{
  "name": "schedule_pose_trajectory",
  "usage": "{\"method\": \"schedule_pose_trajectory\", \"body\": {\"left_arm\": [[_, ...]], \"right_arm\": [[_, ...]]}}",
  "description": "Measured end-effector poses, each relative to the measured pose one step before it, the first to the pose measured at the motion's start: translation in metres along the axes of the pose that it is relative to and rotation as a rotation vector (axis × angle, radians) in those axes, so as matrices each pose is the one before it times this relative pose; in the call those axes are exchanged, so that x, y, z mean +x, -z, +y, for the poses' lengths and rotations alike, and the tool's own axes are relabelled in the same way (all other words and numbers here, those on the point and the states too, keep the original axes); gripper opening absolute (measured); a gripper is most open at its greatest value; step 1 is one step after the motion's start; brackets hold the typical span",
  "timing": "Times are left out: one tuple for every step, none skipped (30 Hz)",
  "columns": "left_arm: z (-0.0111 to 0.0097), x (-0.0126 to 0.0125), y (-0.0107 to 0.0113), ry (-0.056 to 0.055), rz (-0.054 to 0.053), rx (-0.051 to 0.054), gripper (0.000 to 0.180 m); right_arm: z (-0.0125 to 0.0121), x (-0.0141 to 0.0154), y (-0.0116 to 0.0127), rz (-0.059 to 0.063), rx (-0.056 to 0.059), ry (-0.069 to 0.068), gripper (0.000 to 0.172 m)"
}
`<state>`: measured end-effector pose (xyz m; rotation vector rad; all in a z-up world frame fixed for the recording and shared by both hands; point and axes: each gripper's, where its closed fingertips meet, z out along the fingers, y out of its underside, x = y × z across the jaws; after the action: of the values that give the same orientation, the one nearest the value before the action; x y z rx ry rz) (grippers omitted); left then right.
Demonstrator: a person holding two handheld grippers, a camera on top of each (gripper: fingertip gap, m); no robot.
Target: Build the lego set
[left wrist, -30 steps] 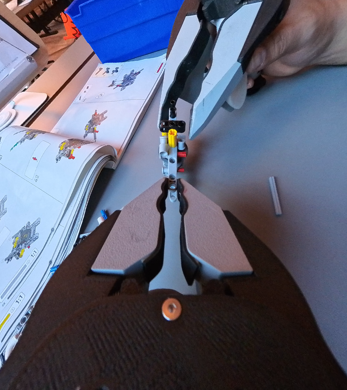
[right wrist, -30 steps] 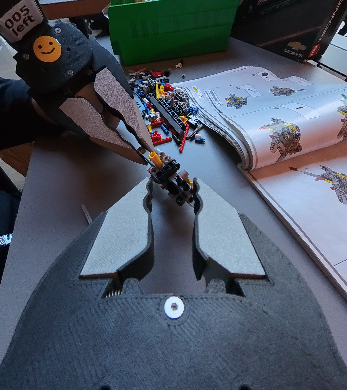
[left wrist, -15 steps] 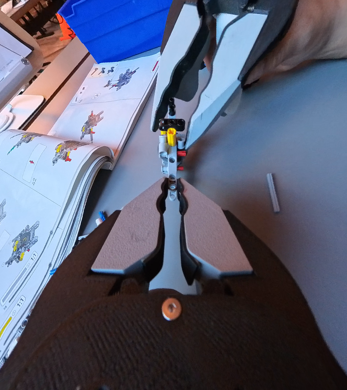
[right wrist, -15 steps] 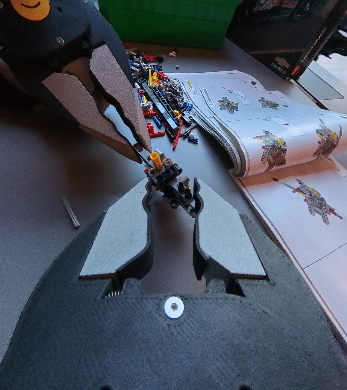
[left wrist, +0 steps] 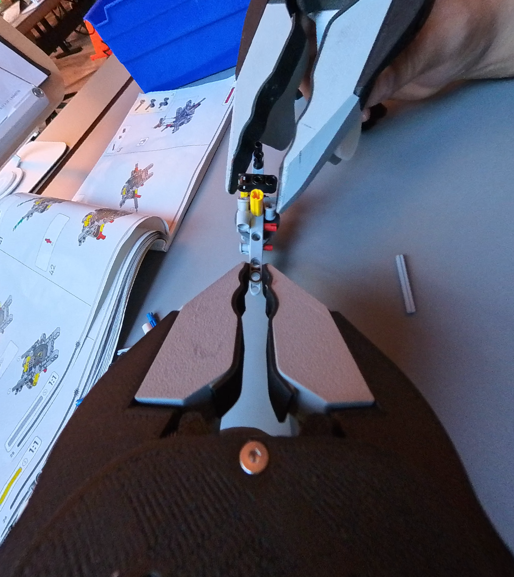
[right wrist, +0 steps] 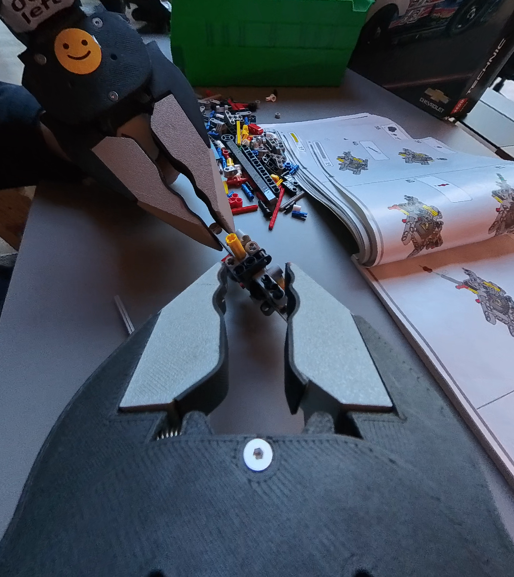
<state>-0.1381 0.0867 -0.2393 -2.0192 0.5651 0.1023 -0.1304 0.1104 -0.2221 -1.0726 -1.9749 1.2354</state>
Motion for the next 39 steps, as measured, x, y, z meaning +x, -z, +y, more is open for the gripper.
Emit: {"method": "schedule_pose_trajectory", "body": {"left_arm": [[-0.00026, -0.00022, 0.00019, 0.0048, 0.0026, 0.0023, 0.005], [-0.00055, 0.00019, 0.00057, 0.0095, 0.0096, 0.0058, 0.005], [-0.00132, 0.00078, 0.001, 0.0254, 0.0212, 0.0104, 0.005], [-0.00207, 0.00183, 0.00129, 0.052, 0.0383, 0.0145, 0.005], [-0.00235, 0.00167, 0.00122, 0.0639, 0.0442, 0.0176, 0.005], [-0.00303, -0.00014, 0.00144, 0.0582, 0.0309, 0.0227, 0.005], [-0.00254, 0.00027, 0.00109, 0.0527, 0.0289, 0.0183, 0.005], [-0.00066, 0.00151, 0.0002, 0.0531, 0.0358, 0.0045, 0.005], [0.0004, 0.0008, -0.00032, 0.0543, 0.0307, -0.0021, 0.005], [0.00118, -0.00003, -0.00028, 0.0485, 0.0241, -0.0063, 0.006], [0.00117, 0.00021, -0.00003, 0.0422, 0.0255, -0.0055, 0.005], [0.00134, -0.00006, 0.00017, 0.0496, 0.0256, -0.0053, 0.005], [0.00151, -0.00124, 0.00021, 0.0599, 0.0226, -0.0048, 0.005], [0.00098, -0.00095, 0.00083, 0.0564, 0.0287, -0.0002, 0.005], [0.00083, -0.0012, 0.00107, 0.0523, 0.0289, -0.0009, 0.005], [0.00011, -0.00225, 0.00152, 0.0512, 0.0217, 0.0034, 0.005], [0.00036, -0.00222, 0.00142, 0.048, 0.0192, 0.0004, 0.005], [0.00149, -0.00015, 0.0012, 0.041, 0.0298, -0.0103, 0.005], [0.00018, 0.00024, 0.00121, 0.0374, 0.0286, -0.0028, 0.005], [-0.00068, -0.00191, 0.0011, 0.0369, 0.0126, 0.0034, 0.005], [-0.00047, -0.00218, 0.00099, 0.0361, 0.0094, 0.0018, 0.005], [-0.00004, 0.00019, 0.00066, 0.0249, 0.0209, -0.0014, 0.005], [0.00004, 0.00108, 0.00053, 0.0146, 0.0201, -0.0023, 0.005], [0.00038, -0.00007, 0.0004, 0.0126, 0.0087, -0.003, 0.005], [0.00145, -0.00006, -0.00014, 0.0084, 0.0058, -0.0098, 0.005], [0.00214, 0.00088, -0.00073, 0.0009, 0.0076, -0.0149, 0.005], [0.00219, 0.00044, -0.0011, -0.0044, -0.0001, -0.0148, 0.005], [0.00146, -0.0002, -0.00122, -0.0052, -0.0051, -0.0104, 0.005], [0.00091, 0.00028, -0.00093, -0.0047, -0.0019, -0.007, 0.005], [0.00067, 0.00019, -0.00047, -0.002, 0.0009, -0.0052, 0.005], [0.00047, 0.00005, -0.00016, 0.0021, 0.0026, -0.0029, 0.005], [0.00023, 0.00001, -0.00007, 0.005, 0.0038, -0.0019, 0.005], [0.00047, 0.00012, -0.00017, 0.0043, 0.0045, -0.0042, 0.005], [0.00055, 0.00021, -0.00038, 0.0023, 0.0035, -0.0051, 0.005], [0.00036, -0.00013, -0.00039, 0.0009, 0.0, -0.0033, 0.005], [0.00019, -0.00006, -0.00022, -0.0009, -0.0009, -0.0017, 0.005], [0.00012, -0.00009, -0.00012, 0.0004, -0.0005, -0.0007, 0.005], [-0.00003, -0.00016, 0.00001, 0.0009, -0.0006, 0.0004, 0.005], [0.0, 0.00013, -0.00003, -0.0018, -0.0003, 0.0002, 0.005]], "right_arm": [[-0.00013, 0.00037, -0.00022, -0.0052, 0.0012, -0.012, 0.034], [-0.00004, -0.00001, -0.00009, -0.0118, 0.0018, -0.0206, 0.034], [-0.00033, -0.00024, 0.00016, -0.0192, 0.0035, -0.0301, 0.033], [-0.00084, -0.00052, 0.00053, -0.0261, 0.0081, -0.0382, 0.033], [-0.00121, -0.00053, 0.00071, -0.0318, 0.0116, -0.049, 0.033], [-0.00082, 0.00012, 0.00048, -0.0322, 0.0118, -0.0567, 0.033], [-0.00065, 0.00044, 0.00024, -0.0322, 0.0087, -0.0592, 0.033], [-0.00021, 0.00028, 0.00001, -0.0337, 0.0039, -0.0585, 0.033], [0.00048, 0.00037, -0.00015, -0.0313, -0.001, -0.053, 0.032], [0.00072, 0.00003, 0.00004, -0.0298, -0.0015, -0.0482, 0.031], [-0.00098, -0.00072, 0.00112, -0.0315, 0.0112, -0.0426, 0.028], [-0.00364, -0.00138, 0.00263, -0.0305, 0.0302, -0.0309, 0.026], [-0.00549, -0.00212, 0.00386, -0.0312, 0.0429, -0.024, 0.027], [-0.00535, -0.00247, 0.00412, -0.0304, 0.0409, -0.0201, 0.031], [-0.00421, -0.0031, 0.00341, -0.028, 0.0279, -0.0094, 0.031], [-0.00324, -0.00309, 0.0025, -0.0145, 0.016, 0.0122, 0.03], [-0.00196, -0.00253, 0.00129, 0.0058, 0.0027, 0.0397, 0.027], [0.00019, -0.00129, 0.00019, 0.0264, -0.0129, 0.0628, 0.024], [0.00207, -0.00029, -0.0009, 0.0409, -0.027, 0.0776, 0.024], [0.00324, -0.00123, -0.00192, 0.0418, -0.0366, 0.0906, 0.023], [0.00386, -0.00192, -0.00239, 0.043, -0.041, 0.0972, 0.021], [0.00448, -0.0015, -0.00302, 0.0481, -0.0422, 0.0933, 0.02], [0.00497, -0.00177, -0.00355, 0.0443, -0.0432, 0.0833, 0.019], [0.00479, -0.00253, -0.00399, 0.0327, -0.0433, 0.0709, 0.018], [0.00388, -0.00158, -0.00386, 0.0333, -0.0417, 0.0577, 0.018], [0.00274, -0.0001, -0.00353, 0.0367, -0.0354, 0.0486, 0.019], [0.00112, -0.0009, -0.00277, 0.0289, -0.0253, 0.0468, 0.02], [-0.00023, -0.00048, -0.00208, 0.0293, -0.0162, 0.0439, 0.021], [-0.00059, 0.00057, -0.00136, 0.0354, -0.0108, 0.0427, 0.022], [0.0001, 0.00005, -0.00102, 0.0301, -0.0118, 0.0452, 0.024], [0.00107, -0.00067, -0.00082, 0.022, -0.0149, 0.0474, 0.023], [0.00085, 0.00045, -0.00043, 0.027, -0.0115, 0.042, 0.021], [-0.00003, 0.00025, 0.00003, 0.021, -0.0053, 0.034, 0.019], [-0.00065, -0.00092, -0.00011, 0.0077, -0.0028, 0.0274, 0.019], [-0.00122, -0.00198, 0.0002, -0.0035, -0.0026, 0.0227, 0.015], [-0.00172, -0.00241, 0.00014, -0.0073, -0.0005, 0.0222, 0.015], [-0.00122, -0.00158, -0.00001, -0.0033, -0.0041, 0.02, 0.016], [-0.00018, -0.00125, -0.00053, -0.002, -0.0083, 0.0164, 0.017], [0.00081, -0.00121, -0.00112, -0.0031, -0.0105, 0.0113, 0.018]]}}
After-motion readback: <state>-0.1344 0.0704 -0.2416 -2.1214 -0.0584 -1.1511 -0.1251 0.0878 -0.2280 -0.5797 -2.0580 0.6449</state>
